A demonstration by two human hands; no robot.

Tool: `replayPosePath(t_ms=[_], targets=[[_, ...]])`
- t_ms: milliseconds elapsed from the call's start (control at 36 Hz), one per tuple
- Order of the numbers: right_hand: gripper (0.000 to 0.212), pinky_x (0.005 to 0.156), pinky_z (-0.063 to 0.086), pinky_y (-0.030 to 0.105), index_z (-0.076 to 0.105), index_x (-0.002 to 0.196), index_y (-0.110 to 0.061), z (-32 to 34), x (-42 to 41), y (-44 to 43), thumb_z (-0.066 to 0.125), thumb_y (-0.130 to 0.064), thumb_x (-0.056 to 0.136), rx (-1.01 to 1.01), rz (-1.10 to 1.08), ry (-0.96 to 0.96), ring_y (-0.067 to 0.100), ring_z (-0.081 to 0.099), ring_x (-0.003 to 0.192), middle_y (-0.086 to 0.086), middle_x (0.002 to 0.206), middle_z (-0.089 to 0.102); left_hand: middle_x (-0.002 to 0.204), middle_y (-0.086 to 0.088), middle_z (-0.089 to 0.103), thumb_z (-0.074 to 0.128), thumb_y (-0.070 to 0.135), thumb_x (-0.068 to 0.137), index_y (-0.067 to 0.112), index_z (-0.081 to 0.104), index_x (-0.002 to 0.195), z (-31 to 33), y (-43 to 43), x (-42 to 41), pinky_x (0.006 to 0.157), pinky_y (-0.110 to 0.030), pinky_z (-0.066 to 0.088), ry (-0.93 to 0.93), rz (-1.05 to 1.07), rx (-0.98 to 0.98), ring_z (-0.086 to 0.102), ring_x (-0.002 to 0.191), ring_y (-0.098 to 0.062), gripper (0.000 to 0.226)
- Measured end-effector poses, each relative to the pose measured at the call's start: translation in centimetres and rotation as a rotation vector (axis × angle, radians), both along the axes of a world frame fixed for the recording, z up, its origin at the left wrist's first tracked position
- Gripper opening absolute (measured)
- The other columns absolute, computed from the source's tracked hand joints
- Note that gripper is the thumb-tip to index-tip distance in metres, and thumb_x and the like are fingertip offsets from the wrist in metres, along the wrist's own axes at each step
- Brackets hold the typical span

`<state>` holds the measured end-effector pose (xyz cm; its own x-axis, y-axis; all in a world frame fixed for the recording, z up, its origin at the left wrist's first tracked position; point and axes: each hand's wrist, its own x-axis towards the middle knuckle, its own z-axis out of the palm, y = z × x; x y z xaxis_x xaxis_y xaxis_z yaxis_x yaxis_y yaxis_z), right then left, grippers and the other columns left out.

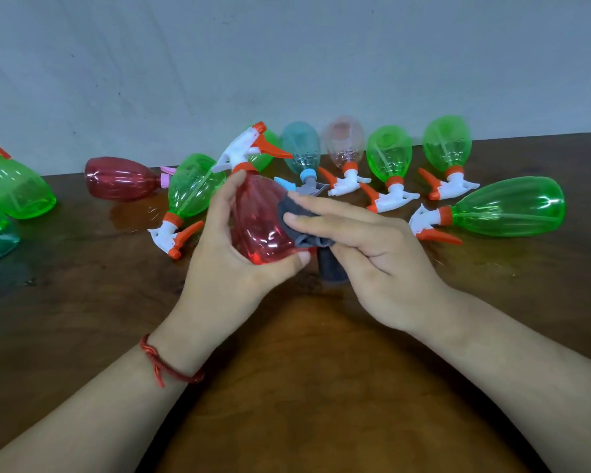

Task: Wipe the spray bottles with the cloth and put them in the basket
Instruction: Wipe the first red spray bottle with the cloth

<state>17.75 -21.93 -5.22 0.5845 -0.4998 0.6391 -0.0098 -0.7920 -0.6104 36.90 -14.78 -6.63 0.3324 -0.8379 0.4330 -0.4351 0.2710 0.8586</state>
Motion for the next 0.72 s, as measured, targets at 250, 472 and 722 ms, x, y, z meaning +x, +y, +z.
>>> replayPosePath(t_ms=[250,472,722], targets=[[0.055,0.119,0.045,0.033,0.071,0.136,-0.016,-0.9,-0.1,-0.7,0.044,0.012,0.097,0.001,0.007,0.097,0.004,0.050,0.144,-0.004,0.153,0.058,0.151,0.012,0.056,0.105,0.029,0.062,0.033,0.037,0.159,-0.2,-0.7,1.1,0.112,-0.042,0.054,0.059,0.000,0.058,0.064,0.132,-0.009,0.118],[0.056,0.123,0.033,0.022,0.066,0.143,-0.021,-0.9,0.2,-1.4,0.044,0.010,0.102,0.125,-0.071,0.057,-0.003,0.043,0.147,-0.011,0.155,0.055,0.162,0.014,0.046,0.101,0.027,0.072,0.031,0.030,0.166,-0.5,0.0,0.4,0.122,-0.041,0.044,-0.201,-0.081,0.093,0.047,0.150,-0.009,0.117],[0.051,0.117,0.043,0.028,0.074,0.131,-0.031,-0.1,0.2,-2.1,0.046,0.004,0.107,0.583,-0.022,-0.072,-0.005,0.058,0.131,-0.022,0.133,0.070,0.163,0.007,0.046,0.102,0.023,0.070,0.024,0.033,0.166,-0.2,-0.3,-0.8,0.121,-0.040,0.045,-0.403,-0.202,0.076,0.049,0.150,-0.014,0.118]])
